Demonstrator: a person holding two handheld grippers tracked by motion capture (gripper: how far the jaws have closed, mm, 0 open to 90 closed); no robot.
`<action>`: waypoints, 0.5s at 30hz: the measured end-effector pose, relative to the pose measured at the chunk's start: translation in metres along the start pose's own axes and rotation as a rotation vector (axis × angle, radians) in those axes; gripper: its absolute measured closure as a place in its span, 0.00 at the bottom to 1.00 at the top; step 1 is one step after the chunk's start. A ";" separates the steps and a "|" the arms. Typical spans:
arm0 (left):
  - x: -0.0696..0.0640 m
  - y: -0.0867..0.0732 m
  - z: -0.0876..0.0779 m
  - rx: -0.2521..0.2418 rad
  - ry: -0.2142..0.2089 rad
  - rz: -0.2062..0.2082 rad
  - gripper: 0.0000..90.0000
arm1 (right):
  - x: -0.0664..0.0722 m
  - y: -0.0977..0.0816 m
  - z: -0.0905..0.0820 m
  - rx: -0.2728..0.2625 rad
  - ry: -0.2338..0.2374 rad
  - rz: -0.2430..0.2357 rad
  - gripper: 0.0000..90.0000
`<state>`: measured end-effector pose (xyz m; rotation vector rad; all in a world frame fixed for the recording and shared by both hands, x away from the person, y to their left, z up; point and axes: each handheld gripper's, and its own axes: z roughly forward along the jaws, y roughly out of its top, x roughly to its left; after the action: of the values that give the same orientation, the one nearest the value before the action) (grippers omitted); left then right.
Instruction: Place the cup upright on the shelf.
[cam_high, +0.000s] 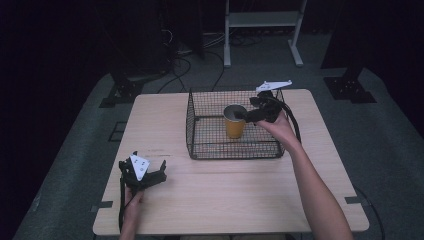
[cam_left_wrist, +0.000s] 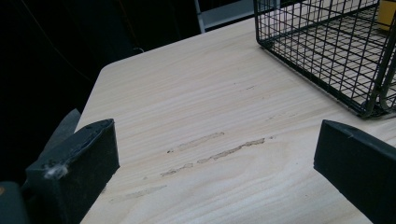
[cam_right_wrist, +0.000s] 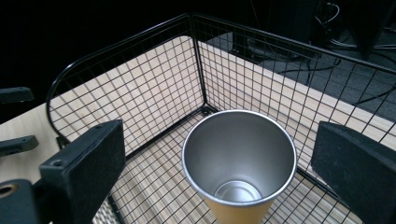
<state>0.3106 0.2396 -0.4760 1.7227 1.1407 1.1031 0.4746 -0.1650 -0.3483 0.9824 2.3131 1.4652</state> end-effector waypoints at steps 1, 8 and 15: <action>0.000 0.000 0.000 0.000 0.000 0.000 0.00 | 0.000 0.000 0.000 0.000 0.000 0.000 0.03; 0.000 0.000 0.000 0.000 -0.001 0.000 0.00 | 0.009 -0.002 -0.008 0.000 0.015 -0.018 0.03; 0.000 0.000 0.000 -0.001 -0.001 0.000 0.00 | 0.017 -0.003 -0.017 0.011 0.036 -0.033 0.03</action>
<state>0.3106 0.2396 -0.4760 1.7227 1.1397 1.1030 0.4514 -0.1668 -0.3404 0.9239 2.3530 1.4715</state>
